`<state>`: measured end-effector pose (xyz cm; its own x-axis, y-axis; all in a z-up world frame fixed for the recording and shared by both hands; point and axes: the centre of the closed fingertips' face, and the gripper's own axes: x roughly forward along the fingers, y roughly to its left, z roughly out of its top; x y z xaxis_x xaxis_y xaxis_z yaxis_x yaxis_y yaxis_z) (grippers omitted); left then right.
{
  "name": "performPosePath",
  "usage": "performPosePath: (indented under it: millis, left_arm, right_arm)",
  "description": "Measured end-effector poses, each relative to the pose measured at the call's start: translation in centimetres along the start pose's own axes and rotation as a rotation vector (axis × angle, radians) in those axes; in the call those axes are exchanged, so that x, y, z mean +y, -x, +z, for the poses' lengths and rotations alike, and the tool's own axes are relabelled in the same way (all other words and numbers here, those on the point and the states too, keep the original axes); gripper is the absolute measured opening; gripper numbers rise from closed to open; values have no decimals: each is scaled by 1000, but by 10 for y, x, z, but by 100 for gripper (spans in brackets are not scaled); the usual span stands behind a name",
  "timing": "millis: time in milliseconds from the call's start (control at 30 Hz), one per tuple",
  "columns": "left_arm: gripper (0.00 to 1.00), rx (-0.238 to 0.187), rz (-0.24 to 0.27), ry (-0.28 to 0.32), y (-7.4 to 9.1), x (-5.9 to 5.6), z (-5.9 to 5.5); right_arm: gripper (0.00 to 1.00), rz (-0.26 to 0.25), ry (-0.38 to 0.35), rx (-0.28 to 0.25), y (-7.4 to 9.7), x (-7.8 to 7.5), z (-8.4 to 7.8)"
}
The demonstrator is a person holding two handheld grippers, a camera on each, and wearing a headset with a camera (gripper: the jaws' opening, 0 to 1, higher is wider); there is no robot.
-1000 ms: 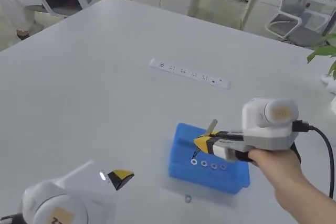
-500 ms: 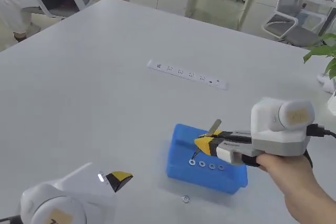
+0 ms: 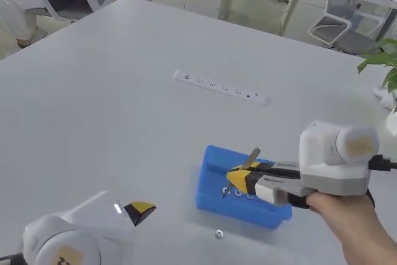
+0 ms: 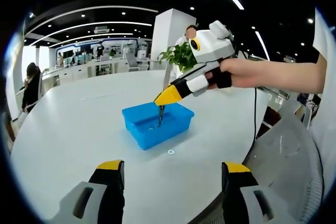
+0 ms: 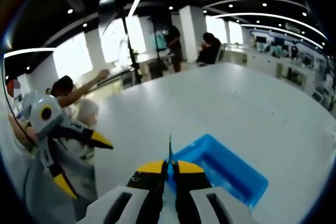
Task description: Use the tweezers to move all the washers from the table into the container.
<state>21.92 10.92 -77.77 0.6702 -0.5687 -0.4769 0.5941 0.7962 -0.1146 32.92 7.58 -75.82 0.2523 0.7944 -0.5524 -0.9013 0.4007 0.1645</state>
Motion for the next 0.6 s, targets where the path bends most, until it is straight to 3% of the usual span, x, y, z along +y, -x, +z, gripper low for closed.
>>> performPosePath:
  millis: [300,600]
  left_arm:
    - [76,2,0,-3,0,-1,0]
    - [75,6,-2,-7,0,-1,-1]
  right_arm:
    - [4,24,-23,1,-1,12,-8]
    - [4,33,-39,40,-6,18,-30]
